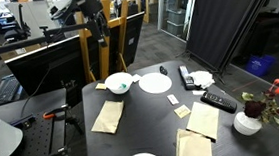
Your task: Put the marker in the bowl on the table
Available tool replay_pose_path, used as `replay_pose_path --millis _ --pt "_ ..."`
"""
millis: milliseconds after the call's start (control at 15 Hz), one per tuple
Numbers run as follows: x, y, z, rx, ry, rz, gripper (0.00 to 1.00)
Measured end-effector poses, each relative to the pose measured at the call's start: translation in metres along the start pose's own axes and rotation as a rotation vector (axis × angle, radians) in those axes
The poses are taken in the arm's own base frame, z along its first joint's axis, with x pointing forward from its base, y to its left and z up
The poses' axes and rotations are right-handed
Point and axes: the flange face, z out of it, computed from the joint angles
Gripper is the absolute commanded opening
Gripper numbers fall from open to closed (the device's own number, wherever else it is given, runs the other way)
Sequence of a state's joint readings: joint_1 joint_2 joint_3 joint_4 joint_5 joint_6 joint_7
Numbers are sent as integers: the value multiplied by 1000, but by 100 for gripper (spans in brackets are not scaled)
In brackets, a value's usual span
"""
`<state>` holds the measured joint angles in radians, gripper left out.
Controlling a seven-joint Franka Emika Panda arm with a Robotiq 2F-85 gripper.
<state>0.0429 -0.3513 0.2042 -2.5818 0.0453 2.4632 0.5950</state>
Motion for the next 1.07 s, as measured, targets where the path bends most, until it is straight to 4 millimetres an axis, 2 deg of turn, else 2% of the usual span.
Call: replay_pose_path --millis 200,333,667,1067 --pt "-25 -14 15 -36 -6 157 100" --pt "-34 -22 21 -52 -10 252 100" --pt "-45 -32 47 -104 -11 446 100" --pt "-49 -39 89 -153 39 619 100"
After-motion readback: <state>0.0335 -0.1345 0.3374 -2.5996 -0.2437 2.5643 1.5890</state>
